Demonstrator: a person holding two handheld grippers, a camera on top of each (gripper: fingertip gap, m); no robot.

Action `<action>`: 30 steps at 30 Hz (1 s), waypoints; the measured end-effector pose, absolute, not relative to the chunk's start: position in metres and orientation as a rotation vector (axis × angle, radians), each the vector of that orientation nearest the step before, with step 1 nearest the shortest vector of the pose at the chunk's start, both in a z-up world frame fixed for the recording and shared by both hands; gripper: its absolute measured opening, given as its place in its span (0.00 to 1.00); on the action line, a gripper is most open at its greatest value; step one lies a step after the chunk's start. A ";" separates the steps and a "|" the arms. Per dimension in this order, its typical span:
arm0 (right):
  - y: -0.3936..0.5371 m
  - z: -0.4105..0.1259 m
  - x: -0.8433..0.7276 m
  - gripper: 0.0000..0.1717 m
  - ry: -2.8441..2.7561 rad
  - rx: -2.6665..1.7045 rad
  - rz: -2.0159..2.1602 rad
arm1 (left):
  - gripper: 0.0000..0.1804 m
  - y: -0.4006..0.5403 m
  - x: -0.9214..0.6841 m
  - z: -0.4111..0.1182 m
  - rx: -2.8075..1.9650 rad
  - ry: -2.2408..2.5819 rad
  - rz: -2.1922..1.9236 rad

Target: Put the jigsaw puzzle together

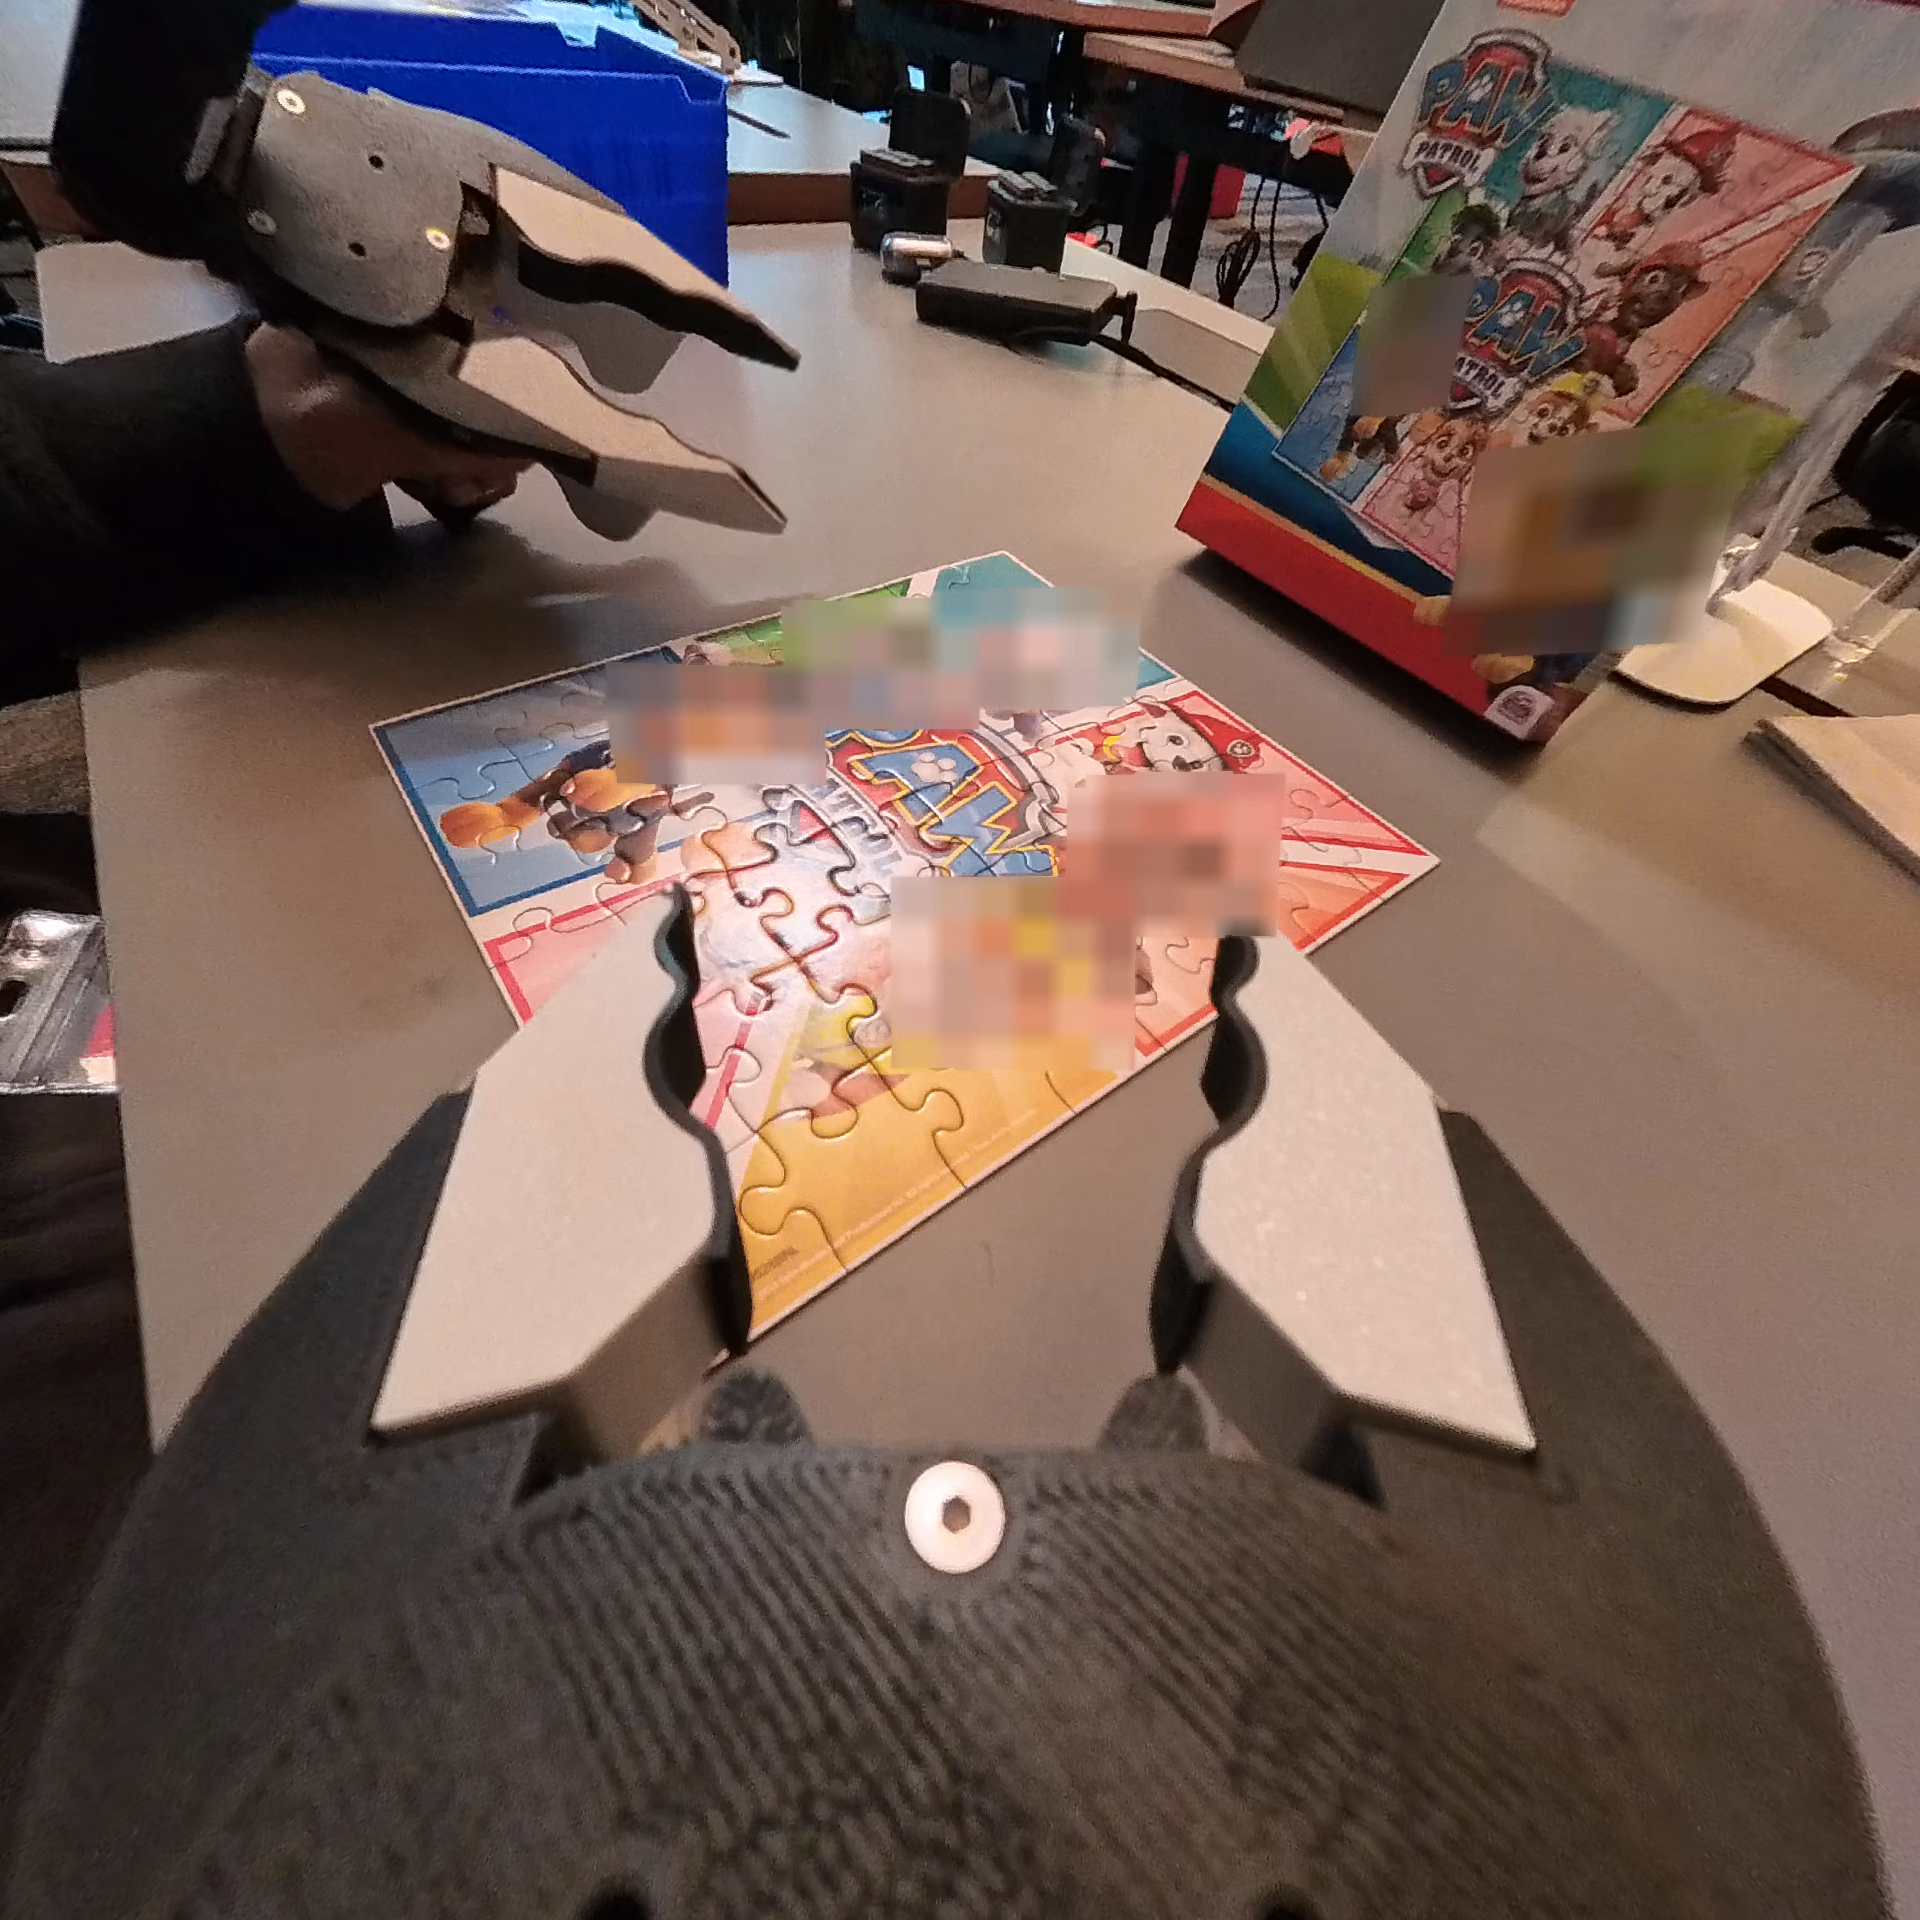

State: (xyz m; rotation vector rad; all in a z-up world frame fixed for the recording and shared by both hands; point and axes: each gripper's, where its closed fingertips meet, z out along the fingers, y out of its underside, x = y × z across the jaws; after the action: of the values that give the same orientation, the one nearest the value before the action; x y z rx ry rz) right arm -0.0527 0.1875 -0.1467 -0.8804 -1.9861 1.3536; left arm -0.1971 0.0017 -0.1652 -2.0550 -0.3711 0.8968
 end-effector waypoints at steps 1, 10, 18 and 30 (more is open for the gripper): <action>0.187 -0.147 -0.053 0.58 -1.991 -0.881 1.348 | 0.39 0.002 -0.198 -0.167 -2.069 -0.373 0.902; 0.188 -0.150 -0.056 0.55 -1.998 -0.882 1.322 | 0.21 0.107 -0.216 -0.085 -2.292 -0.230 0.904; 0.193 -0.140 -0.057 0.57 -1.945 -0.901 1.416 | 0.00 0.209 -0.263 0.003 -2.236 0.379 1.971; 0.195 -0.136 -0.055 0.55 -1.915 -0.894 1.437 | 0.00 0.215 -0.225 -0.012 -2.264 0.336 1.784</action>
State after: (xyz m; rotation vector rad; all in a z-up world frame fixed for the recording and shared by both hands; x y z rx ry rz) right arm -0.0554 0.1952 -0.1357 -0.8936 -1.9148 1.4369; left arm -0.2248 0.2148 -0.0122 -2.2641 0.3358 1.7840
